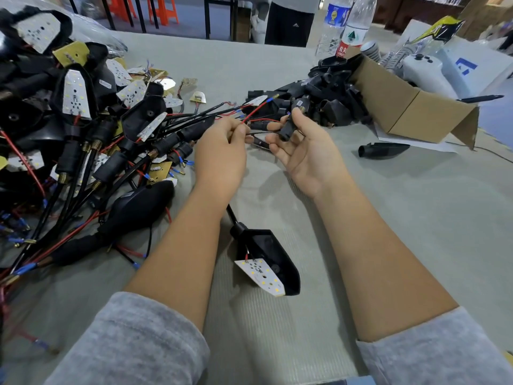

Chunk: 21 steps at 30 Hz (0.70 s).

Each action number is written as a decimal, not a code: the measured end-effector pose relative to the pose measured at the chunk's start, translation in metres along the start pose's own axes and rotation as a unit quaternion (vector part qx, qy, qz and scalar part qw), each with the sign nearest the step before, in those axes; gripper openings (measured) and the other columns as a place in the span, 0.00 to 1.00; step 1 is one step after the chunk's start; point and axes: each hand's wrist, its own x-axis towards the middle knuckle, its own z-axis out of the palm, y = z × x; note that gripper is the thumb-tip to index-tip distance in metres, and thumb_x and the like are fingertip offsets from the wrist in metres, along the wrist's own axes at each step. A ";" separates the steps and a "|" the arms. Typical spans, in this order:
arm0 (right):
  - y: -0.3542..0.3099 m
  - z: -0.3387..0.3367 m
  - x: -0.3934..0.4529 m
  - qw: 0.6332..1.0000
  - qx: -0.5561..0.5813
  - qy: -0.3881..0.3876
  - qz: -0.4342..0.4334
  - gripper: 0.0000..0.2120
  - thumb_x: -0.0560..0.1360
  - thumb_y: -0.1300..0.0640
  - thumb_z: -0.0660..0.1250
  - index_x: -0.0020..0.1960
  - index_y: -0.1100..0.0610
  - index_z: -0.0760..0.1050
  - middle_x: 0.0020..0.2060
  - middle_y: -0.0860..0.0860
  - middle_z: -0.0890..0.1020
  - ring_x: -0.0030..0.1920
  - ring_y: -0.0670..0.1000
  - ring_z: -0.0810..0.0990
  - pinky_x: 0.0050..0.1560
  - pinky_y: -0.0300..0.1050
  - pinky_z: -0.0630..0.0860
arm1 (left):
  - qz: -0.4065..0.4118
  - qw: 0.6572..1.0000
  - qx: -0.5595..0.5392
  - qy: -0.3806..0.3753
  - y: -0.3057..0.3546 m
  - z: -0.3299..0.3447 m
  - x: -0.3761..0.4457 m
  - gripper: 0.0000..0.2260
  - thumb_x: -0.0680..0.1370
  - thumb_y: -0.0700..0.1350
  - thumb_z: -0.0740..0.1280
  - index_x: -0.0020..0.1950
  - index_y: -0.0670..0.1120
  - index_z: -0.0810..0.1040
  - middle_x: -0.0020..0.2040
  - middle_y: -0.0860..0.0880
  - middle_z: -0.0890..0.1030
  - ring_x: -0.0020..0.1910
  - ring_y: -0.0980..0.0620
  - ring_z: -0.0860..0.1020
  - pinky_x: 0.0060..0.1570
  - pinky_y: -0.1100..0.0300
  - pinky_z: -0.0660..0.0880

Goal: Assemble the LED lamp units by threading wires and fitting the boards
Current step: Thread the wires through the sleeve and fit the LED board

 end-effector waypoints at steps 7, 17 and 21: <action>0.002 0.000 0.003 1.000 -0.024 -0.004 0.012 0.09 0.82 0.52 0.59 0.47 0.55 0.72 0.41 0.54 0.85 0.36 0.51 0.84 0.41 0.41 0.80 | -0.025 0.998 -0.052 -0.007 -0.006 0.001 0.006 0.04 0.78 0.46 0.67 0.44 0.49 0.80 0.32 0.58 0.75 0.31 0.63 0.70 0.38 0.65 0.68; 0.002 -0.006 0.007 0.997 0.051 0.054 0.020 0.13 0.83 0.47 0.56 0.46 0.54 0.70 0.37 0.54 0.85 0.33 0.49 0.82 0.37 0.40 0.78 | -0.028 0.998 -0.059 -0.015 -0.004 0.000 0.006 0.07 0.75 0.49 0.73 0.46 0.45 0.82 0.35 0.55 0.78 0.32 0.62 0.72 0.38 0.67 0.71; 0.003 -0.007 0.008 0.995 0.063 0.077 0.011 0.14 0.83 0.47 0.55 0.46 0.54 0.72 0.44 0.57 0.81 0.35 0.50 0.81 0.40 0.40 0.77 | -0.024 0.998 -0.055 -0.029 -0.004 0.000 0.005 0.06 0.74 0.47 0.74 0.38 0.50 0.79 0.29 0.57 0.75 0.27 0.64 0.69 0.32 0.69 0.67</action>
